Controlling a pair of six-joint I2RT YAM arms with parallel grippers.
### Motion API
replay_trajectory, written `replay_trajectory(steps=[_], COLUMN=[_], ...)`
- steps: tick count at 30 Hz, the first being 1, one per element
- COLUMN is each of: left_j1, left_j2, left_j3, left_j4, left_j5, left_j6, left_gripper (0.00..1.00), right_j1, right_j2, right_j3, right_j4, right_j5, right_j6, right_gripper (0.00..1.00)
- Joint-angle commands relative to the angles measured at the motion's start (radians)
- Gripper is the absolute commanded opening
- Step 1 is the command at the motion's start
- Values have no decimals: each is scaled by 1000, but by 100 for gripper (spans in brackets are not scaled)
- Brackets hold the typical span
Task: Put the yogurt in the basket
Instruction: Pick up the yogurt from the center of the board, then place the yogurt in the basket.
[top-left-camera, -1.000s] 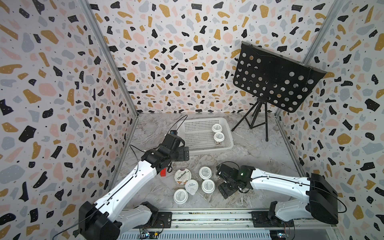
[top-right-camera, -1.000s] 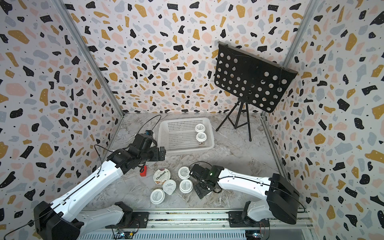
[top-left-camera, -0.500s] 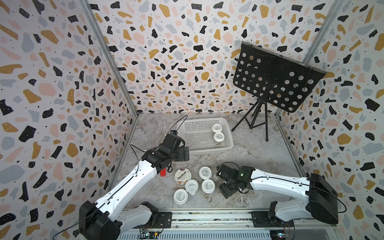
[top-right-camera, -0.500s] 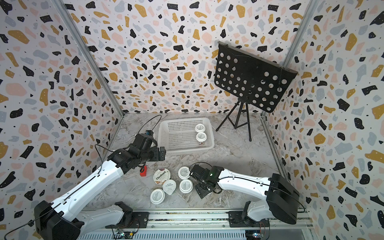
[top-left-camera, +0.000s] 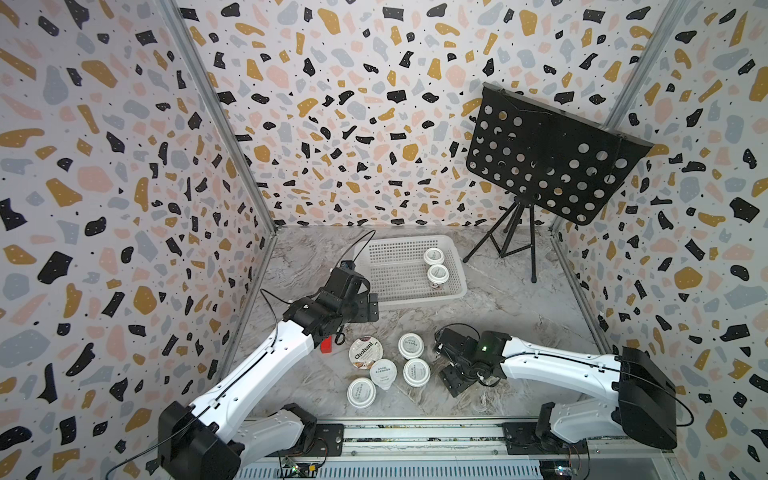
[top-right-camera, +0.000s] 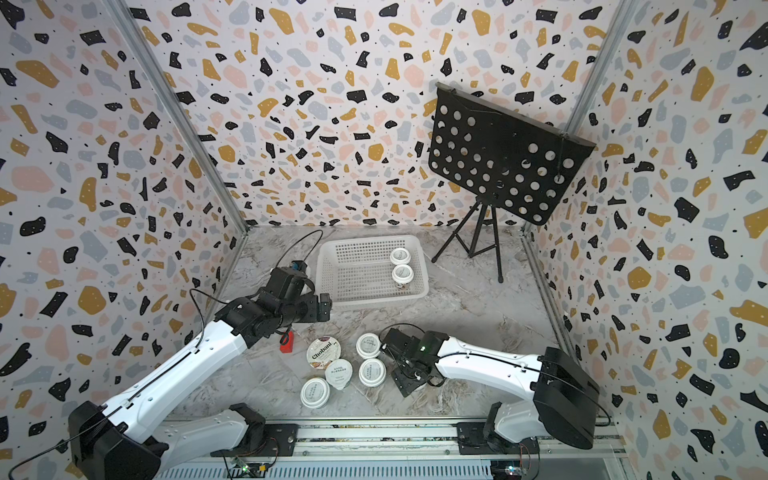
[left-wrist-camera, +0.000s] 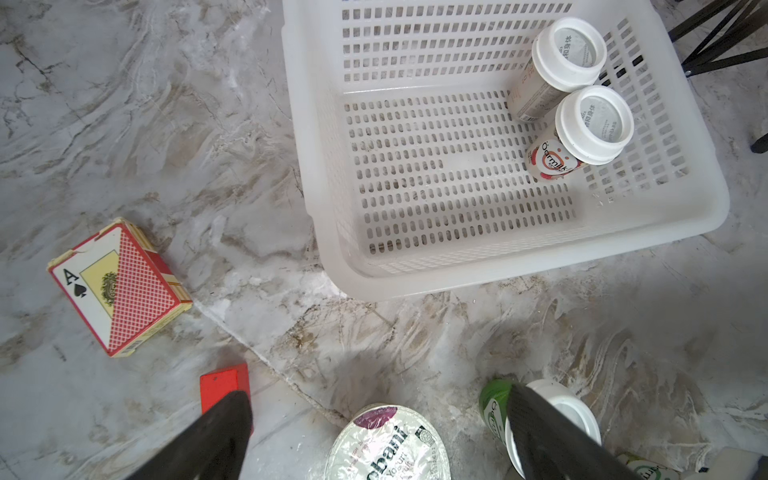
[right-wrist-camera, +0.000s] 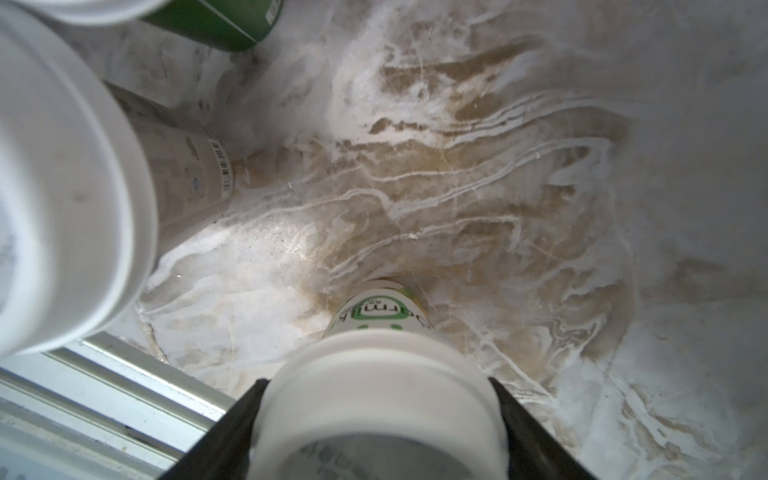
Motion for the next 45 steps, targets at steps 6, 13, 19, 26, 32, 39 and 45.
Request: replay_trajectory(steps=[6,13,19,26,32,39,45], left_j1=[4,3,3,4,5,8,8], left_j2=[17,41,85,136,164,172,174], left_j3=[21,42,72,107,117,119,119], left_j4=[9,9,9,10,11,9,7], left_j5=[-14,-7,0,2,11,23,30], left_j6=[-6,-13,-18,-16,-12,-2,-1], left_gripper=[100,100,100,100,100,100,100], right_j1=[-135,-261,-353,-429,-473,-501,-519], right_j2=[-34,34,137,279,395,498,541], right_j3=[184,407,591,775,897,984,1015], right_j4=[-129,-200,-231,-231,-237,-242,-241], right_j5=[4,-20,-25,-68,-103,-114,-112], right_j6=[-102,-214,-314,-347,-351,-345,-351], right_gripper=[77,78,79,79,79,79,79])
